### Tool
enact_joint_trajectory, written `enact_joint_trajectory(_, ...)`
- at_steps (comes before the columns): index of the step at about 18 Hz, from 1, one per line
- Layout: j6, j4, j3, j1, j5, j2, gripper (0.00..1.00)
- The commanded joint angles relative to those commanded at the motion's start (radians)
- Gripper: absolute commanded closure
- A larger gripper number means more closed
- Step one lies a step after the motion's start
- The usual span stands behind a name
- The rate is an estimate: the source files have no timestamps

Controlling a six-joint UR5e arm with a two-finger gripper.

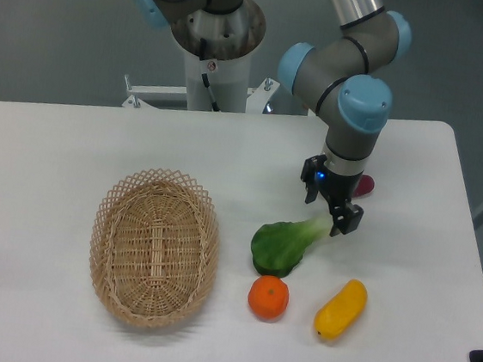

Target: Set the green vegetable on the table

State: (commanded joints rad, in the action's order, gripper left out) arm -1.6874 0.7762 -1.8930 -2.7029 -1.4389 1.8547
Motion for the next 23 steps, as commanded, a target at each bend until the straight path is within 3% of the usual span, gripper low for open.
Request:
enact_joint_trajectory(5, 0.064, -0.003, 0.084, -0.011, 0.012, -0.015, 0.00)
enact_joint_trajectory(8, 0.158, 0.000, 0.191, -0.011, 0.012, -0.014, 0.00)
enact_joint_trajectory(11, 0.160, 0.026, 0.285, -0.023, 0.005, -0.015, 0.00)
enact_joint_trajectory(14, 0.149, 0.124, 0.365, -0.043, 0.005, -0.017, 0.00)
enact_joint_trajectory(16, 0.134, 0.246, 0.402, -0.064, 0.008, -0.018, 0.00)
enact_joint_trajectory(18, 0.069, 0.334, 0.416, -0.096, 0.012, -0.038, 0.00)
enact_joint_trajectory(21, -0.053, 0.380, 0.401, -0.149, 0.006, -0.077, 0.00)
enact_joint_trajectory(23, -0.112, 0.376, 0.371, -0.185, 0.009, -0.101, 0.00)
